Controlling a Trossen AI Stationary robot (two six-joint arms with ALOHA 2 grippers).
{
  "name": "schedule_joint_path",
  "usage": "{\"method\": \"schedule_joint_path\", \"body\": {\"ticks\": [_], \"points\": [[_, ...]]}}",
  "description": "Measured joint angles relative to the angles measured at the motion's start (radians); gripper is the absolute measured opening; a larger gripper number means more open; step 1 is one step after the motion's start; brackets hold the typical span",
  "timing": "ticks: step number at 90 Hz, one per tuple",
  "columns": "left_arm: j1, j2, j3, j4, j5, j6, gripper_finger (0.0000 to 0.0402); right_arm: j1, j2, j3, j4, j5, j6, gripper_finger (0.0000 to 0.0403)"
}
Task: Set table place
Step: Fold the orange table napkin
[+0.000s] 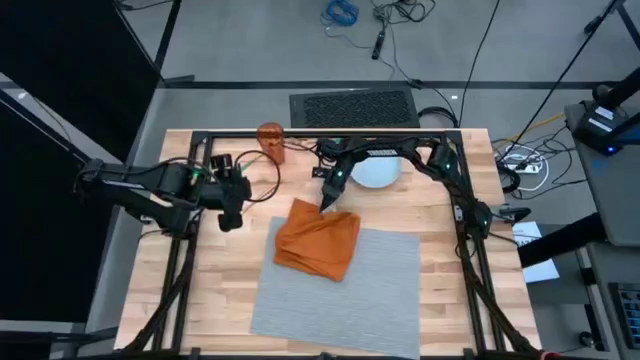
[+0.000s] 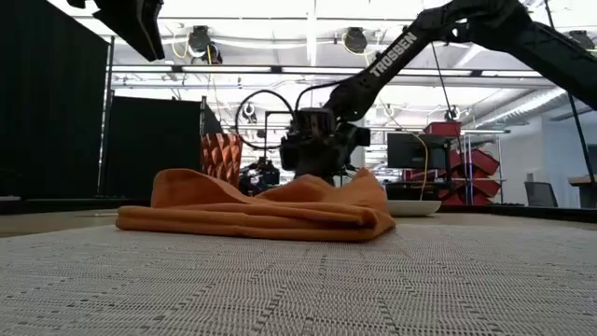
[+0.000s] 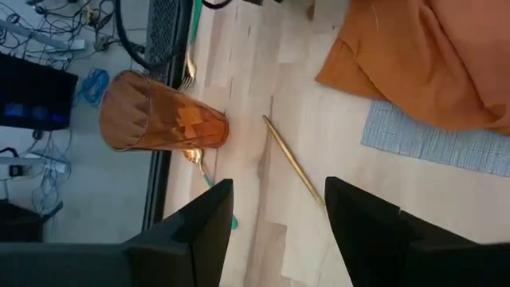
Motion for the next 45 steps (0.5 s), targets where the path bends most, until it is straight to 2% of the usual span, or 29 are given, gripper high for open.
{"method": "schedule_joint_path", "body": {"ticks": [17,29,45], "points": [[-0.001,0.0,0.0,-0.001,0.016,-0.012,0.0184,-0.04,0.0,0.0,0.019,-0.001,0.015,0.0134],[0.0,-0.001,-0.018,0.023,0.016,0.01,0.0184,-0.008,0.0,0.0,0.114,-0.006,0.038,0.0176],[0.0,0.0,-0.057,0.034,0.017,0.035,0.0184,0.027,0.005,0.0,0.129,-0.008,0.036,0.0186]]}}
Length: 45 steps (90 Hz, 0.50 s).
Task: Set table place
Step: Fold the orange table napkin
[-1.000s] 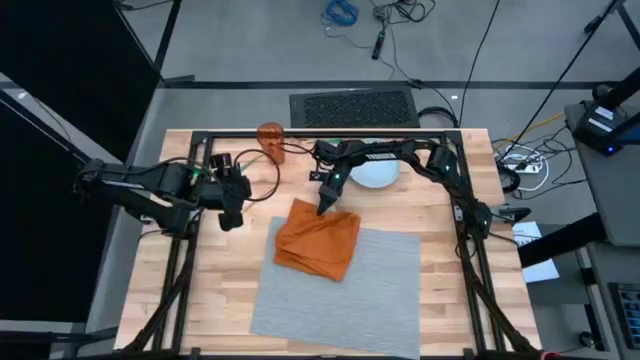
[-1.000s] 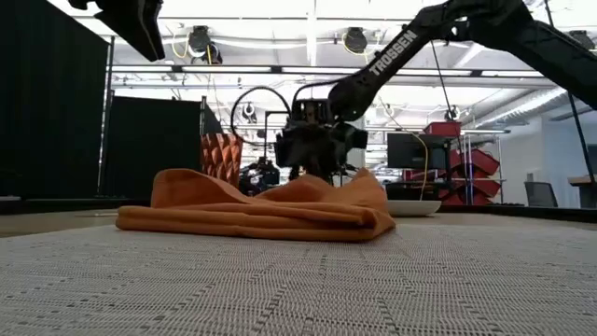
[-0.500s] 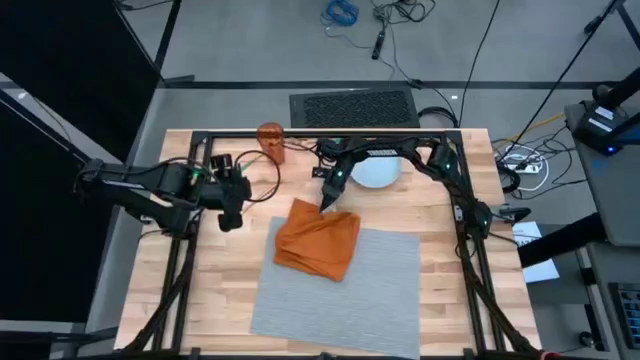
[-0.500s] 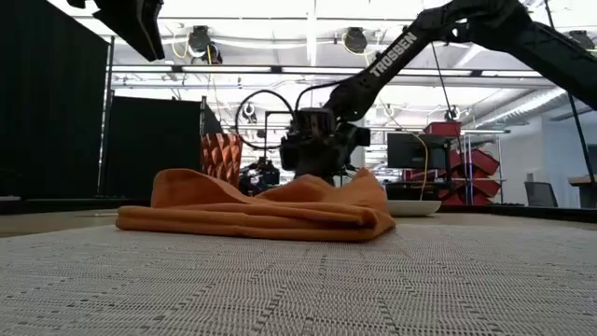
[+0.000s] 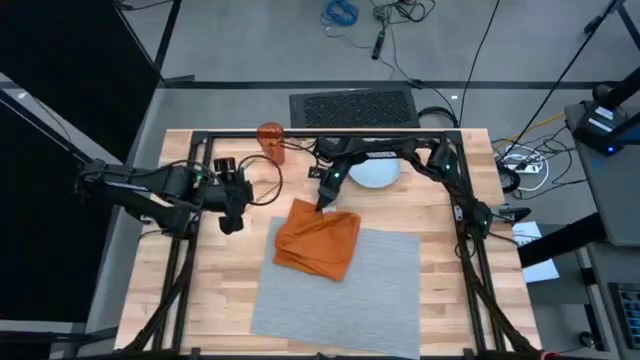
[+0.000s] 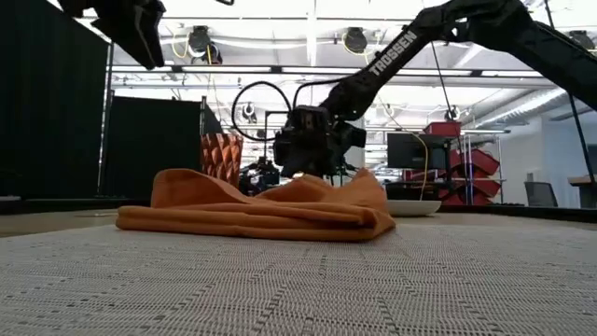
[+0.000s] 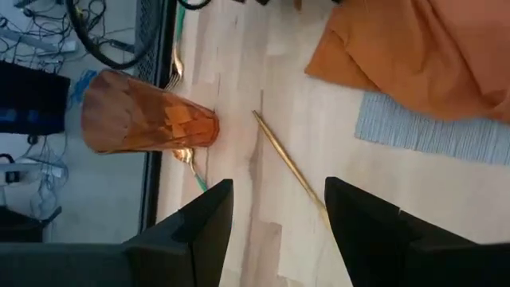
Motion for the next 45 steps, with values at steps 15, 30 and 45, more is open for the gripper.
{"method": "schedule_joint_path", "body": {"ticks": [15,30,45], "points": [[0.0,0.0,-0.005,0.01,0.0,0.0,0.0184,-0.008,0.008,0.001,0.018,0.026,0.011,0.0172],[0.0,0.0,-0.005,0.009,0.0,0.0,0.0184,-0.012,0.009,0.0,0.067,0.027,0.048,0.0167],[0.0,0.0,-0.005,0.008,-0.001,0.0,0.0184,-0.019,0.01,0.0,0.122,0.033,0.076,0.0173]]}}
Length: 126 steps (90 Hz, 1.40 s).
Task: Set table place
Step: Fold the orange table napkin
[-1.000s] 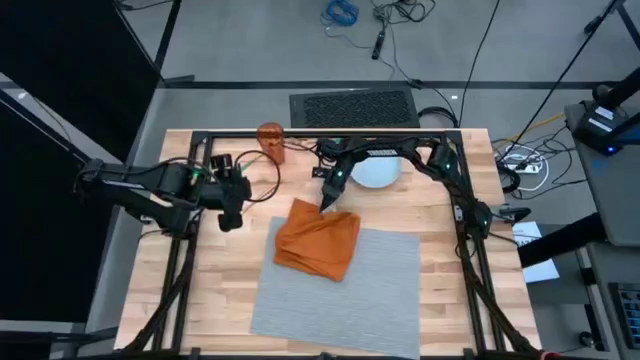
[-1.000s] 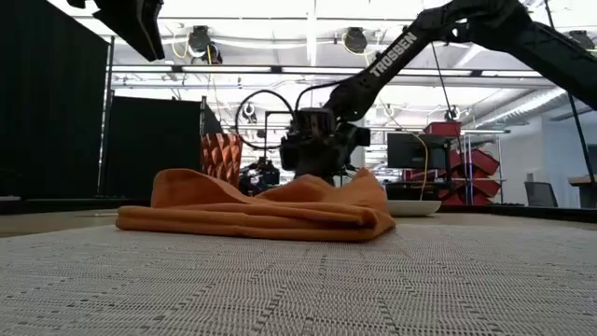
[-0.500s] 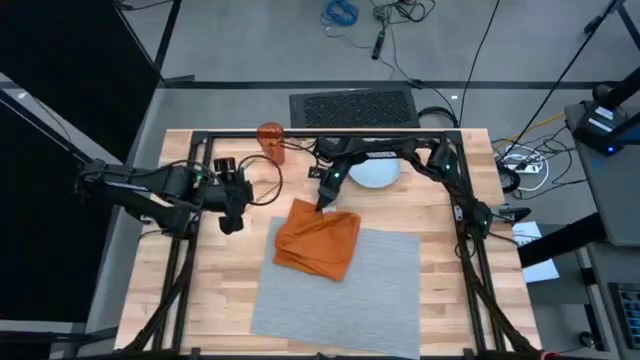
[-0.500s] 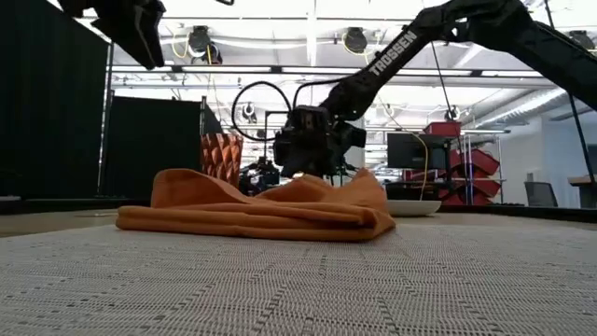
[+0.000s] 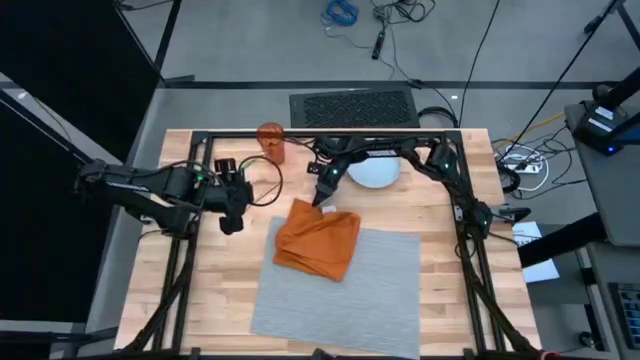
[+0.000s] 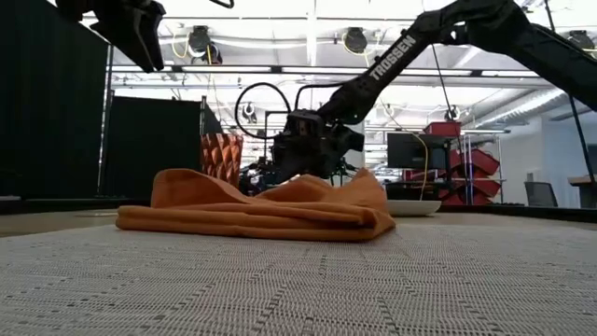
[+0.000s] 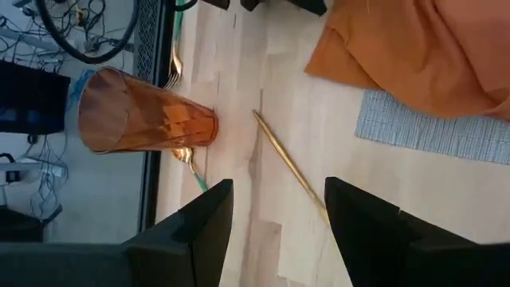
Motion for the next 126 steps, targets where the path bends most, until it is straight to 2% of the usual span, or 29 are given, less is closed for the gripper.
{"method": "schedule_joint_path", "body": {"ticks": [42,58,66,74,104,126], "points": [[0.0,0.0,0.0,-0.001,0.007,0.0,0.0184,-0.011,0.044,0.005,0.05,-0.091,0.048,0.0175],[0.0,0.0,0.0,-0.001,0.008,0.002,0.0184,-0.015,0.047,0.003,0.064,-0.144,0.06,0.0172],[0.0,0.0,0.0,-0.001,0.008,-0.001,0.0184,-0.004,0.048,0.002,0.095,-0.202,0.068,0.0172],[0.0,0.0,0.0,-0.002,0.011,-0.008,0.0184,0.013,0.049,0.002,0.097,-0.209,0.05,0.0172],[0.0,0.0,0.0,-0.005,0.035,-0.025,0.0184,0.025,0.046,0.002,0.043,-0.04,0.007,0.0171],[0.0,0.0,0.0,-0.005,0.036,-0.024,0.0184,0.022,0.039,0.002,0.01,0.014,-0.013,0.0171]]}}
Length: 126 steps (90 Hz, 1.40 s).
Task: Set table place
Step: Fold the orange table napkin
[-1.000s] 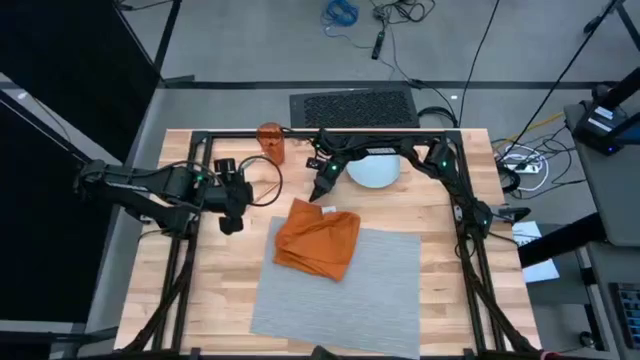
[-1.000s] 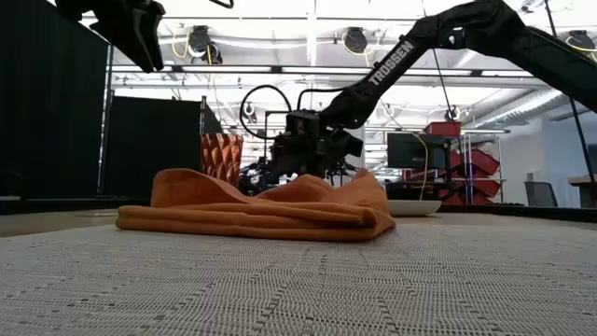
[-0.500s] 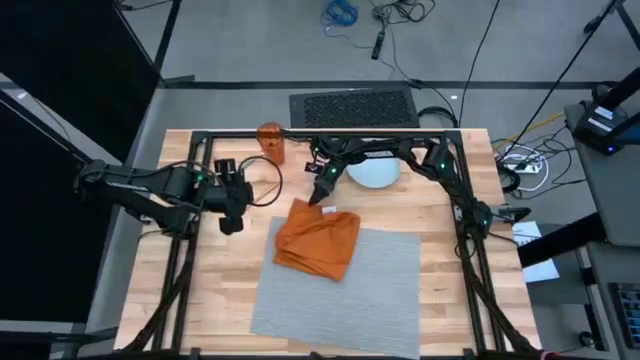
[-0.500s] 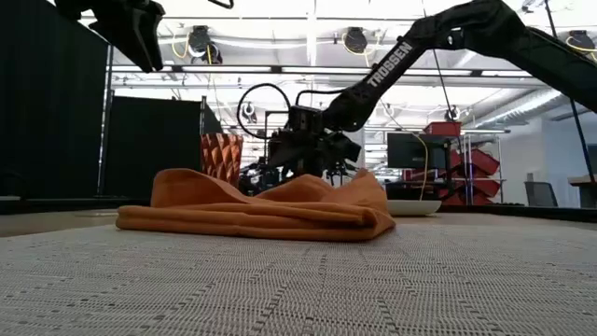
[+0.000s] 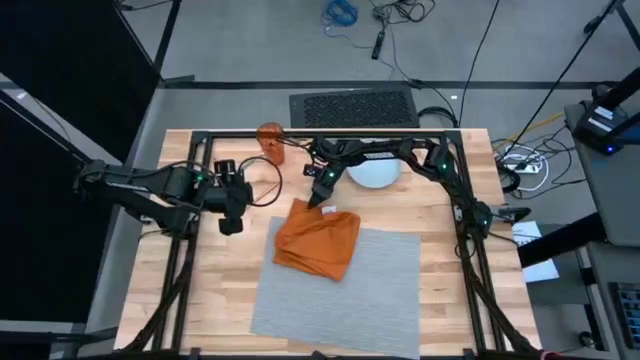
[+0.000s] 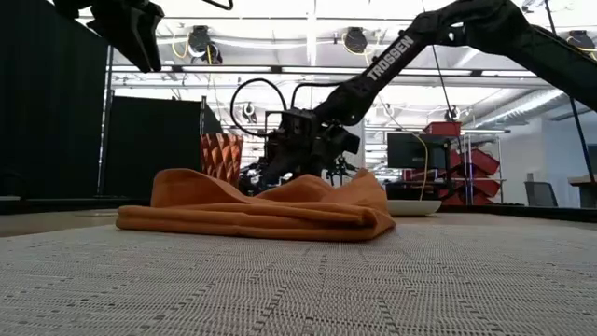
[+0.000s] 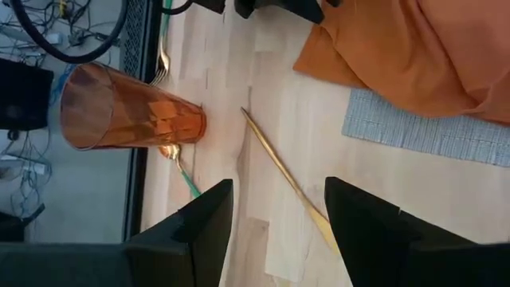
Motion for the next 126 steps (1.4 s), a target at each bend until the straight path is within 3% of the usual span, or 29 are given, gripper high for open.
{"method": "schedule_joint_path", "body": {"ticks": [18,33,126], "points": [[0.0,0.0,0.0,0.0,0.009,0.0,0.0184,0.011,-0.028,-0.001,-0.06,0.121,-0.037,0.0171],[0.0,0.0,0.0,0.003,0.015,0.001,0.0184,0.011,-0.043,-0.004,-0.07,0.158,-0.04,0.0171],[0.0,0.0,0.0,0.008,0.027,0.004,0.0184,0.028,-0.045,0.007,-0.057,0.159,-0.059,0.0171]]}}
